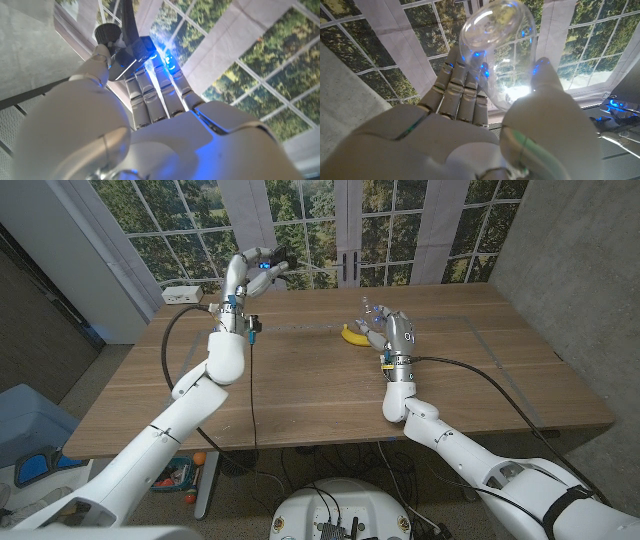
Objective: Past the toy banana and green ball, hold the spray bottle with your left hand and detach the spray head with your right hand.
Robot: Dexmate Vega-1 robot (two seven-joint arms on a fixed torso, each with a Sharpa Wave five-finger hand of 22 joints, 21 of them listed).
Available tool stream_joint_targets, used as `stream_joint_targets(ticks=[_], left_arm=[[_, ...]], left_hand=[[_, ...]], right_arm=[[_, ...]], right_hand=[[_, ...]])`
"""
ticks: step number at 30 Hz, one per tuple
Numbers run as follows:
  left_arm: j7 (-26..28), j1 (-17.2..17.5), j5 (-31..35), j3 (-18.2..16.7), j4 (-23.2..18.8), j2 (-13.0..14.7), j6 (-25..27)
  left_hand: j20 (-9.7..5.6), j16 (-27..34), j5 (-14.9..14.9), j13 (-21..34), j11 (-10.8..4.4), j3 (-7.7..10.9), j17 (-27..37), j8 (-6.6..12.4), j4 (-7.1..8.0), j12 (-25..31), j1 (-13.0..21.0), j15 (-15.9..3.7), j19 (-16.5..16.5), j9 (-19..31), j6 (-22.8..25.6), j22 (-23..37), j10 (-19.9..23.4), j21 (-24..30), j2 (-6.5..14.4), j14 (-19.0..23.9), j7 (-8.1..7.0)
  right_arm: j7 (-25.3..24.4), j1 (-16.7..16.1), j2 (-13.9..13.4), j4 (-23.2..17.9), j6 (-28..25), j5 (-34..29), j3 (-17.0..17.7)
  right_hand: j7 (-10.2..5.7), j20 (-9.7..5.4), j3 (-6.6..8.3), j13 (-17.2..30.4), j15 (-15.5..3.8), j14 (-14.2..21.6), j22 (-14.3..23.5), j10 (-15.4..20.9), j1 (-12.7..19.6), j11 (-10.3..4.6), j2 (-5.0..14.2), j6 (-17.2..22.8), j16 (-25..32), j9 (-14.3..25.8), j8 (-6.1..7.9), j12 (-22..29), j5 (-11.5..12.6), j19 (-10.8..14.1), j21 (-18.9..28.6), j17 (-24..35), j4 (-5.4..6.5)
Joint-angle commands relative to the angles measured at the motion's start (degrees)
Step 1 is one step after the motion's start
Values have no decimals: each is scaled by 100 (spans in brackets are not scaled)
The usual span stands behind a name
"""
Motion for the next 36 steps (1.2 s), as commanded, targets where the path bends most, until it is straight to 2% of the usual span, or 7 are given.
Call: stream_joint_targets(ticks=[1, 4, 7, 12, 19, 33, 36], left_arm=[[1834, 141, 1626, 187, -39, -619, 723], [1784, 116, 1721, 248, -57, -596, 976], [1511, 104, 1775, 306, -147, -516, 1399], [1208, 20, 1999, 472, -212, -385, 2080], [612, -30, 2052, 632, -476, -144, 2837], [-97, -97, 1876, 839, -780, 223, 3525], [-249, -88, 1919, 913, -870, 300, 3760]], left_hand=[[-383, -30, 31, 2119, -626, -19, 44, 316, 1, 18, 725, -988, 67, 1080, 328, 25, 614, 35, 723, 58, -394], [-387, -35, 32, 2125, -627, -28, 57, 322, 5, 8, 719, -988, 68, 1067, 335, 25, 610, 39, 720, 72, -396], [-385, -45, 33, 2133, -628, -38, 73, 330, 5, -1, 714, -988, 66, 1051, 344, 25, 613, 45, 716, 82, -425], [-388, -63, 31, 2127, -631, -48, 96, 343, -2, -30, 717, -987, 61, 1024, 360, 25, 611, 53, 709, 91, -423], [-379, -89, 24, 2111, -633, -55, 121, 352, -13, -66, 733, -988, 47, 989, 368, 25, 623, 61, 707, 95, -407], [-378, -140, -40, 1954, -641, -70, 185, 377, -71, -236, 821, -989, 54, 874, 451, 19, 662, 89, 645, 92, -330], [-378, -146, -54, 1916, -644, -73, 195, 372, -83, -266, 847, -989, 52, 849, 459, 17, 689, 92, 622, 85, -308]], right_arm=[[0, -44, 172, 135, 63, 137, 348], [0, -72, 224, 137, 105, 115, 473], [0, -119, 248, 76, 138, 93, 566], [0, -208, 186, -155, 165, 130, 580], [0, -274, -146, -644, 166, 424, 235], [60, -356, -869, -1531, -20, 990, -448], [234, -406, -1029, -1758, 9, 1111, -531]], right_hand=[[-1174, -793, 18, 16, -1050, 506, 14, 859, 782, -788, 831, 1510, 17, 28, 16, 8, 33, -27, 46, 29, 6], [-1175, -795, 17, 18, -1049, 505, 11, 862, 787, -787, 830, 1509, 16, 20, 8, 1, 34, -36, 60, 30, 2], [-1169, -788, 16, 35, -1048, 506, 10, 854, 788, -799, 831, 1515, 17, 20, 9, 3, 34, -36, 71, 30, 3], [-1180, -781, 16, 15, -1048, 511, 6, 877, 795, -778, 831, 1524, 18, 16, 5, -15, 34, -34, 99, 30, -1], [-1185, -790, 16, 26, -1048, 523, 1, 881, 804, -781, 831, 1544, 22, 3, 0, -27, 32, -43, 132, 30, -5], [-1190, -782, 13, -3, -1049, 531, -7, 922, 813, -812, 827, 1584, 23, -36, -17, -64, 26, -39, 191, 28, -10], [-1183, -770, 15, -32, -1051, 540, -10, 942, 816, -794, 830, 1596, 24, -47, -21, -83, 24, -39, 206, 27, -12]])
